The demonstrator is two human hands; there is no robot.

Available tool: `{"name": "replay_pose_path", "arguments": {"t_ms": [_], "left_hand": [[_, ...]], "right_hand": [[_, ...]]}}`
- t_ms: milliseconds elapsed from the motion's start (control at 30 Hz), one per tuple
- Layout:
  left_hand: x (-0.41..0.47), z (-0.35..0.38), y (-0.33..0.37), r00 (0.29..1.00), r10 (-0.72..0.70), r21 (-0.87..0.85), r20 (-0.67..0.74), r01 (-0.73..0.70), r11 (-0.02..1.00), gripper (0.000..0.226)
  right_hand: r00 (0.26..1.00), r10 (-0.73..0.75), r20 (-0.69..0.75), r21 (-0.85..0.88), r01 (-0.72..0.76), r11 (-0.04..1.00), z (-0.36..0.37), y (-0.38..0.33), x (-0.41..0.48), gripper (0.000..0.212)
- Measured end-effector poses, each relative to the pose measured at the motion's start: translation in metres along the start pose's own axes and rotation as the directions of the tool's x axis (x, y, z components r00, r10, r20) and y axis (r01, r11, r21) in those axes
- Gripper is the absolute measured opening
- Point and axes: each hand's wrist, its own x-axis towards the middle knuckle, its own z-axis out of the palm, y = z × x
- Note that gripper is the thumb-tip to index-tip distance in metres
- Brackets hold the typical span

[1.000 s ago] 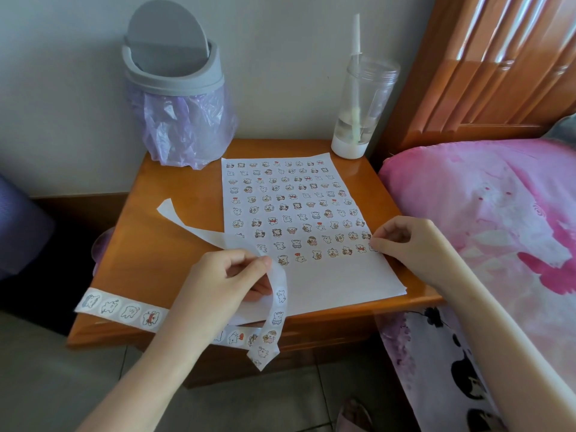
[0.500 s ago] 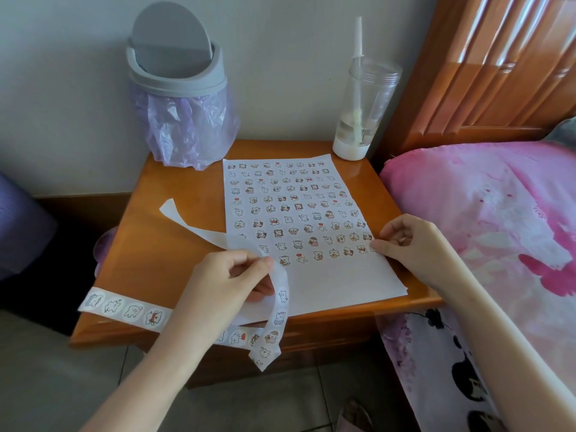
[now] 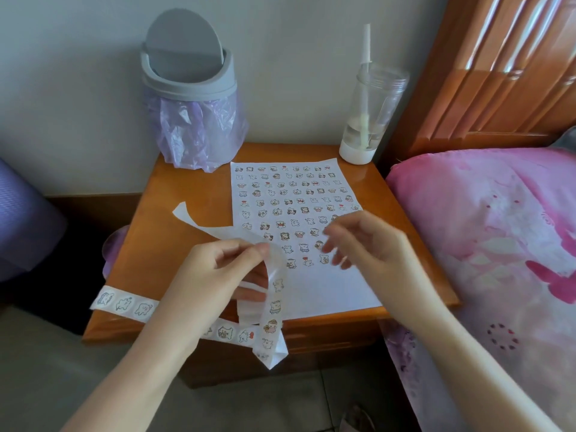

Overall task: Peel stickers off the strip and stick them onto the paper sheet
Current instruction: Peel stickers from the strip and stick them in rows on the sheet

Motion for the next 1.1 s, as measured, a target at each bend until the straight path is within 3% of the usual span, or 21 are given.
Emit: {"name": "replay_pose_path", "arguments": {"t_ms": [67, 133, 400, 567, 767, 1100], "left_hand": [[-0.003, -0.003, 0.004, 0.999, 0.014, -0.019, -0.036, -0.015, 1.0, 0.013], [-0.004, -0.004, 0.006, 0.997, 0.038, -0.016, -0.066, -0.039, 0.999, 0.014], [-0.006, -0.008, 0.006, 0.992, 0.076, 0.03, -0.096, -0.074, 0.997, 0.02], [-0.007, -0.01, 0.009, 0.999, -0.005, -0.085, -0.04, 0.002, 0.996, 0.033], [-0.009, -0.01, 0.009, 0.999, 0.011, -0.023, 0.045, -0.01, 1.0, 0.018], [-0.009, -0.011, 0.009, 0.999, 0.006, -0.055, 0.033, -0.004, 0.999, 0.016]], "right_hand": [[0.989, 0.007, 0.145, 0.074, -0.017, 0.997, 0.017, -0.012, -0.01, 0.027], [0.98, 0.012, 0.2, 0.167, -0.046, 0.985, 0.029, -0.019, -0.018, 0.025], [0.981, 0.086, 0.172, 0.416, -0.152, 0.897, 0.037, -0.021, -0.016, 0.015], [0.993, 0.054, 0.108, 0.284, -0.083, 0.955, 0.041, -0.018, -0.017, 0.01], [0.997, 0.018, 0.075, 0.174, -0.031, 0.984, 0.042, -0.016, -0.019, 0.011], [0.991, -0.133, 0.003, 0.025, 0.133, 0.991, 0.047, -0.013, -0.021, 0.013]]}}
